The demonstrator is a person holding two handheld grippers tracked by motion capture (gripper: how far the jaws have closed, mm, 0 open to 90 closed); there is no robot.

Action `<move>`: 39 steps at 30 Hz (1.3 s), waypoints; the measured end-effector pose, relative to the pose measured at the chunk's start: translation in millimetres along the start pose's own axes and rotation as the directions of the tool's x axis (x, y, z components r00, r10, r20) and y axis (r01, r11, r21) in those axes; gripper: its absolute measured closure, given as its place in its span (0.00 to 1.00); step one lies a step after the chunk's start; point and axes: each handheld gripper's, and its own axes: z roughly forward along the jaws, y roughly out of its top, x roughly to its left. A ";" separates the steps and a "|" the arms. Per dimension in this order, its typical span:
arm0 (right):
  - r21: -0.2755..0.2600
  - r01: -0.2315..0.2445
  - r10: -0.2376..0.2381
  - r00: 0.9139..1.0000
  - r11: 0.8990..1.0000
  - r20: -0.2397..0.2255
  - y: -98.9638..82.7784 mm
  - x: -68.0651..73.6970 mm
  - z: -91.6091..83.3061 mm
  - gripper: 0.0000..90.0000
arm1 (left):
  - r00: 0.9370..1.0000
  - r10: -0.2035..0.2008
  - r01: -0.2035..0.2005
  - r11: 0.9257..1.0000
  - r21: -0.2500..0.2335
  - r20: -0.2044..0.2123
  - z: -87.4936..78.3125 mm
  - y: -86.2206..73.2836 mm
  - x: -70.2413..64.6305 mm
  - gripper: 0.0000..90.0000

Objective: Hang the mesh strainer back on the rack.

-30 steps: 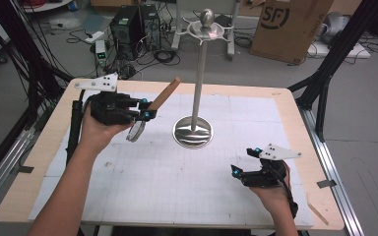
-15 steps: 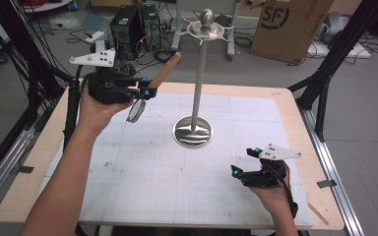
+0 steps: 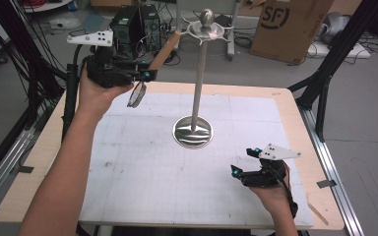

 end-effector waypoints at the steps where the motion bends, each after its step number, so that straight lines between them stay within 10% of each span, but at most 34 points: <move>1: 0.002 0.000 0.000 1.000 1.000 -0.001 0.0 0.2 0.0 0.16 | 1.000 -0.001 0.001 1.000 -0.002 -0.004 0.0 1.2 1.1 0.76; 39: -0.006 0.000 0.000 1.000 1.000 0.000 0.6 -1.0 -1.6 0.16 | 0.999 -0.020 0.020 1.000 0.014 -0.026 31.7 -1.7 9.4 0.76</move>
